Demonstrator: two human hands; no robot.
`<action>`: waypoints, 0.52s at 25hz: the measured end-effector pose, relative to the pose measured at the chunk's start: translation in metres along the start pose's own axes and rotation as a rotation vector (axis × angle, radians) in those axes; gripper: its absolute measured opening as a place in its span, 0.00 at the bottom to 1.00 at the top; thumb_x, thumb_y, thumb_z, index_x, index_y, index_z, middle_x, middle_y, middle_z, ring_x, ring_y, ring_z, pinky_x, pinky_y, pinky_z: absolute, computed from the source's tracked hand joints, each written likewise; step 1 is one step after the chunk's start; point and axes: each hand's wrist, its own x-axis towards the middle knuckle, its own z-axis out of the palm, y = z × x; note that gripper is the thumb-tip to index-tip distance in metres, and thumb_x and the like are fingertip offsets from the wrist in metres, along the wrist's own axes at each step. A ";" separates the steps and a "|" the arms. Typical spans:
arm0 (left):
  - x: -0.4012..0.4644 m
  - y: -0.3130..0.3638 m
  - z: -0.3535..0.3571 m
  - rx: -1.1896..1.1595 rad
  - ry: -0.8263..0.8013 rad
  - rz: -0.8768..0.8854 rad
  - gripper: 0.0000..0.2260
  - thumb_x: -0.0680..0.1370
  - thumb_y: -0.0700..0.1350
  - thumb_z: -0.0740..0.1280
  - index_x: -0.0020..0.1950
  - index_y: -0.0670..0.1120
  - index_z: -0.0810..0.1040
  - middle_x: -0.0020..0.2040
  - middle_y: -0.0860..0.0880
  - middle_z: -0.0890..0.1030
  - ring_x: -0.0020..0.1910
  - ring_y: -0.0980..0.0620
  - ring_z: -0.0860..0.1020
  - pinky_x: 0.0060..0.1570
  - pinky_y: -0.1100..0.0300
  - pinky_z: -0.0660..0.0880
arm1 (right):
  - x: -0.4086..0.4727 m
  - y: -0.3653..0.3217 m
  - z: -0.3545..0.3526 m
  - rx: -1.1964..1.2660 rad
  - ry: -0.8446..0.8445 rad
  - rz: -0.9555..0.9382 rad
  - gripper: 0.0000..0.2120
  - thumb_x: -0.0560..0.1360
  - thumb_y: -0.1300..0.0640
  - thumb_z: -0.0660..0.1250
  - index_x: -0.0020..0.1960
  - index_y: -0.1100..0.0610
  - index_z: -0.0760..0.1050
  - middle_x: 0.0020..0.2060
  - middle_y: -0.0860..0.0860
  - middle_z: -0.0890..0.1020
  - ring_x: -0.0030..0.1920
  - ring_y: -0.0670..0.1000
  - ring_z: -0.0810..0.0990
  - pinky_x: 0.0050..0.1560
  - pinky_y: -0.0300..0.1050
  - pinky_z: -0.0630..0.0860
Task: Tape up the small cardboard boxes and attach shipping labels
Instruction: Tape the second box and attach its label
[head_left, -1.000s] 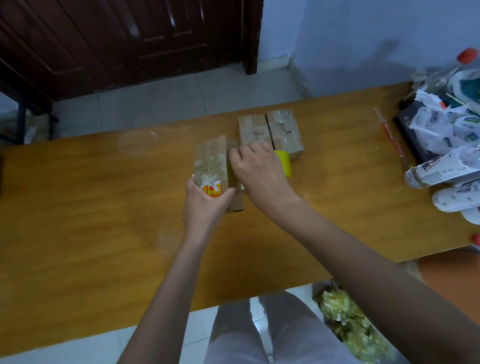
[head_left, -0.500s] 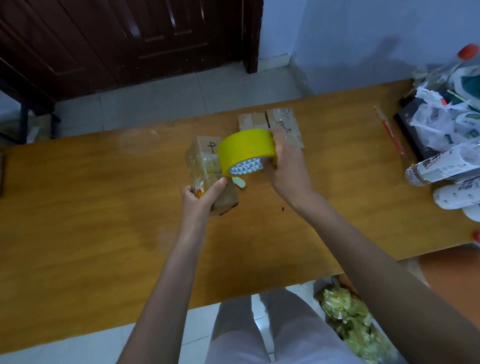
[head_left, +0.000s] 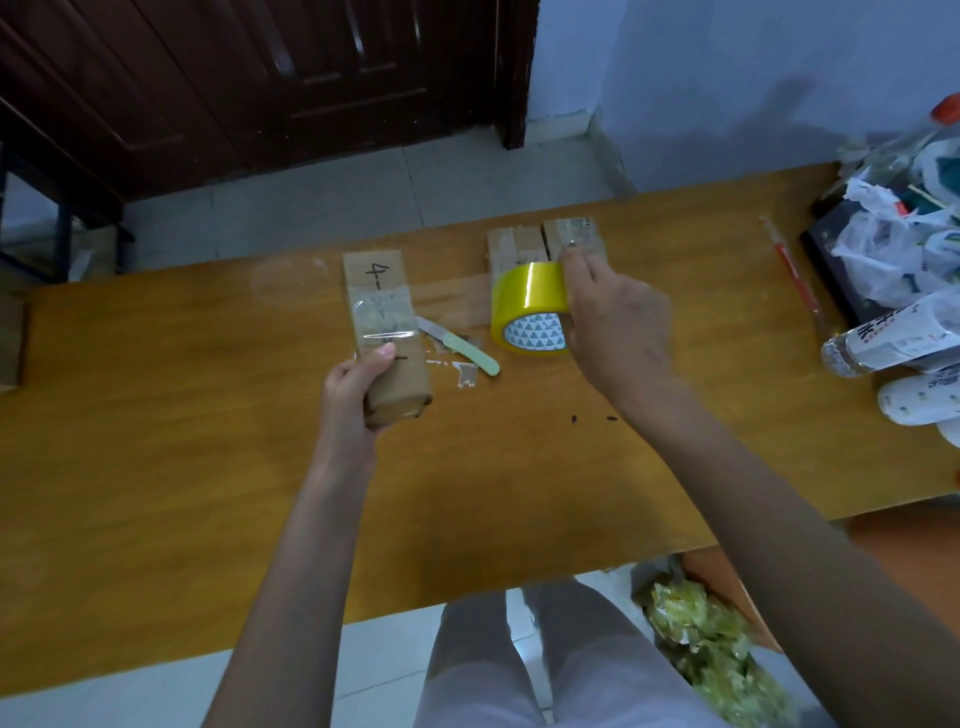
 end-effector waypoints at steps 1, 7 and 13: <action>-0.001 0.000 0.000 -0.029 -0.021 -0.002 0.28 0.59 0.57 0.74 0.54 0.43 0.79 0.43 0.47 0.82 0.42 0.48 0.81 0.36 0.56 0.79 | 0.001 -0.001 0.000 0.000 -0.015 -0.006 0.19 0.74 0.62 0.67 0.65 0.58 0.70 0.51 0.53 0.80 0.32 0.53 0.71 0.30 0.42 0.60; -0.004 0.003 -0.008 -0.115 -0.089 0.002 0.22 0.64 0.53 0.73 0.53 0.43 0.80 0.48 0.43 0.82 0.53 0.36 0.78 0.46 0.48 0.78 | 0.003 0.000 0.002 -0.006 -0.071 -0.039 0.20 0.77 0.62 0.64 0.68 0.56 0.67 0.52 0.51 0.79 0.35 0.53 0.74 0.30 0.43 0.66; -0.011 0.006 -0.009 -0.312 -0.211 -0.004 0.17 0.64 0.50 0.75 0.50 0.43 0.84 0.48 0.41 0.82 0.46 0.41 0.82 0.64 0.30 0.63 | 0.001 -0.006 -0.001 0.021 -0.054 -0.076 0.18 0.75 0.62 0.66 0.64 0.57 0.71 0.52 0.51 0.80 0.35 0.53 0.76 0.30 0.43 0.64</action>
